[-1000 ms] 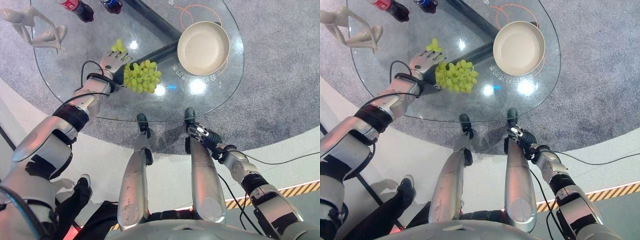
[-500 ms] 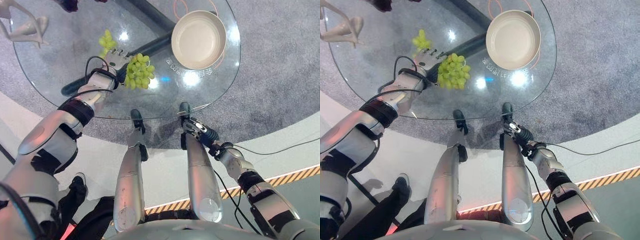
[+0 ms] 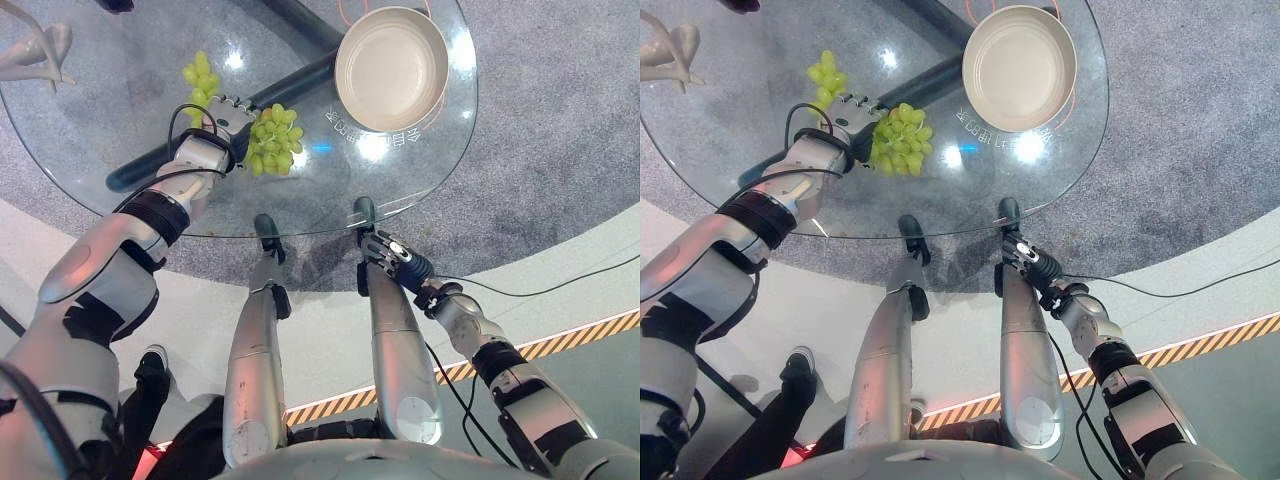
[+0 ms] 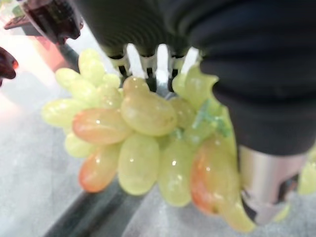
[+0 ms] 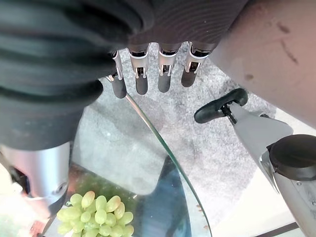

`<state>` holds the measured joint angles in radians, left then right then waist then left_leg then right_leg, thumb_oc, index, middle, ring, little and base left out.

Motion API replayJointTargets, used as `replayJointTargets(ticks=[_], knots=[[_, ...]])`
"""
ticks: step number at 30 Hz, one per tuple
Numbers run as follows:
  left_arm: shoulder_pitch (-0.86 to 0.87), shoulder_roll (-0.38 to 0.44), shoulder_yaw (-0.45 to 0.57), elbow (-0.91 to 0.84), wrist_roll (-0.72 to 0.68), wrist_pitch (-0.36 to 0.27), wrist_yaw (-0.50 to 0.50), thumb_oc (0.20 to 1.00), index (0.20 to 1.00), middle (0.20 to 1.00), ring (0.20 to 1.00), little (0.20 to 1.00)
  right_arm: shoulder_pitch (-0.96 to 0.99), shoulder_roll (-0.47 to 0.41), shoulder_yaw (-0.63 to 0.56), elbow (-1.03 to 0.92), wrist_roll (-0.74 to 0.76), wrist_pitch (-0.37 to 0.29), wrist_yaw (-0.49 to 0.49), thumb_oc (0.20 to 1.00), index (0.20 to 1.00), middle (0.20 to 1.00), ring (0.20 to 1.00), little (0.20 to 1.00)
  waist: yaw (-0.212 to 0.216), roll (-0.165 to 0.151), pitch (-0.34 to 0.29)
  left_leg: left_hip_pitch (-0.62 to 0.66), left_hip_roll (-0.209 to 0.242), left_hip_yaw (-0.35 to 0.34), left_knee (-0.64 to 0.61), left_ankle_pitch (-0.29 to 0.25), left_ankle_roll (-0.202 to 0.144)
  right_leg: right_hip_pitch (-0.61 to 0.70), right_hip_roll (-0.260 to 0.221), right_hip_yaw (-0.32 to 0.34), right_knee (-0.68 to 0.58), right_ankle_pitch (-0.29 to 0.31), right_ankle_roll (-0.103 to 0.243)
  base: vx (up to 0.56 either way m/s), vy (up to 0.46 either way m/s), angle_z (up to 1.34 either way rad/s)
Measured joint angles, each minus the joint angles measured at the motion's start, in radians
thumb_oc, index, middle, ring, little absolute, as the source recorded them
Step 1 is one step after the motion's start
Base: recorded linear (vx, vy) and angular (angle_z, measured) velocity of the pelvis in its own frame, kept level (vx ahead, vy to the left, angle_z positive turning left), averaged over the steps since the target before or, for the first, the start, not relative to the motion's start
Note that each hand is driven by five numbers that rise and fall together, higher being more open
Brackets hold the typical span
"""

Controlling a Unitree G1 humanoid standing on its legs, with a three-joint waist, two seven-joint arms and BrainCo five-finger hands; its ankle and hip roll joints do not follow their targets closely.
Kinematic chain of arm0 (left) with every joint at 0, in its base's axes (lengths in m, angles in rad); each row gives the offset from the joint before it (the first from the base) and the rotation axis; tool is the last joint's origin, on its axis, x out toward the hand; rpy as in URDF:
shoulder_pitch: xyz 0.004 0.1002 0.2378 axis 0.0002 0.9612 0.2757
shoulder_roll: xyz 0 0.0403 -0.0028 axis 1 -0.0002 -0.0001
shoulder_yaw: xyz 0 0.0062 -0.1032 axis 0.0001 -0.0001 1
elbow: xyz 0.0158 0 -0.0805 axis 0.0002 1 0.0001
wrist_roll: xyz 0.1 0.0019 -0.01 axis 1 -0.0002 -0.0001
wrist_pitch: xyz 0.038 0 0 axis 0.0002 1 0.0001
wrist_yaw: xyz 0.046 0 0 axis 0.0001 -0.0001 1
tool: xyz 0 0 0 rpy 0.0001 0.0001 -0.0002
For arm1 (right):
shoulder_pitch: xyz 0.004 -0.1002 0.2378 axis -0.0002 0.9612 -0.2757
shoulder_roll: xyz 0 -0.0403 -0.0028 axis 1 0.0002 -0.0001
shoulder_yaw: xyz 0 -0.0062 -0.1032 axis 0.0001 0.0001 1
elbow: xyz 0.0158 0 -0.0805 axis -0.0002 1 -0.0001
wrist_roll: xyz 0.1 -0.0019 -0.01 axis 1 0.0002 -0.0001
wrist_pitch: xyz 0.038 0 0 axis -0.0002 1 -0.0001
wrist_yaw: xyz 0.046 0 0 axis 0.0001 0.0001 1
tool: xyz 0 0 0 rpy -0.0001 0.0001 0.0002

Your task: Pick up fruits into the plate

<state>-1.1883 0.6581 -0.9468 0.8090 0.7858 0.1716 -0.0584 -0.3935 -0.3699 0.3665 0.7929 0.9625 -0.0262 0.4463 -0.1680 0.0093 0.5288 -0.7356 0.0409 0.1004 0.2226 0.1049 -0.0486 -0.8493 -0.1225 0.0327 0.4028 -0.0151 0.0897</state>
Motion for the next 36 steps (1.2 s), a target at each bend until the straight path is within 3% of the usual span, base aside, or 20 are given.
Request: replayJointTargets(ticks=[10, 24, 25, 26, 36], knots=[[0.001, 0.000, 0.002, -0.001, -0.001, 0.001, 0.003, 1.000, 1.000, 1.000, 1.000, 1.000, 0.009, 0.000, 0.000, -0.022, 0.010, 0.001, -0.001, 1.000, 1.000, 1.000, 1.000, 1.000, 0.003, 0.000, 0.000, -0.006, 0.000, -0.003, 0.004, 0.000, 0.000, -0.003, 0.000, -0.003, 0.000, 0.000, 0.000, 0.00, 0.000, 0.00], [0.033, -0.026, 0.040, 0.005, -0.041, 0.022, 0.094, 1.000, 1.000, 1.000, 1.000, 1.000, 0.022, 0.000, 0.001, -0.047, 0.039, 0.003, -0.003, 1.000, 1.000, 1.000, 1.000, 1.000, 0.020, 0.000, 0.000, -0.027, 0.001, -0.003, 0.017, -0.003, -0.005, -0.017, 0.000, -0.005, 0.002, 0.000, 0.000, 0.00, 0.000, 0.00], [0.034, -0.028, 0.040, 0.006, -0.041, 0.023, 0.094, 0.570, 0.570, 0.570, 0.570, 0.570, 0.022, 0.000, 0.001, -0.047, 0.040, 0.003, -0.004, 1.000, 1.000, 1.000, 1.000, 1.000, 0.020, 0.000, 0.000, -0.027, 0.001, -0.003, 0.018, -0.003, -0.005, -0.017, 0.000, -0.005, 0.002, 0.000, 0.000, 0.00, 0.000, 0.00], [0.037, -0.031, 0.039, 0.009, -0.041, 0.024, 0.094, 0.200, 0.200, 0.200, 0.200, 0.200, 0.022, 0.000, 0.002, -0.047, 0.040, 0.004, -0.004, 1.000, 1.000, 1.000, 1.000, 1.000, 0.021, 0.000, 0.000, -0.026, 0.001, -0.004, 0.018, -0.003, -0.005, -0.016, 0.000, -0.005, 0.003, 0.000, 0.000, 0.00, 0.000, 0.00], [0.042, -0.030, 0.044, 0.009, -0.042, 0.045, 0.110, 0.200, 0.200, 0.200, 0.200, 0.200, 0.024, 0.000, 0.002, -0.047, 0.058, 0.004, -0.006, 1.000, 1.000, 1.000, 1.000, 1.000, 0.019, 0.000, 0.000, -0.023, 0.001, -0.004, 0.021, -0.003, -0.005, -0.014, 0.001, -0.005, 0.006, 0.001, -0.002, 0.00, 0.000, 0.00]])
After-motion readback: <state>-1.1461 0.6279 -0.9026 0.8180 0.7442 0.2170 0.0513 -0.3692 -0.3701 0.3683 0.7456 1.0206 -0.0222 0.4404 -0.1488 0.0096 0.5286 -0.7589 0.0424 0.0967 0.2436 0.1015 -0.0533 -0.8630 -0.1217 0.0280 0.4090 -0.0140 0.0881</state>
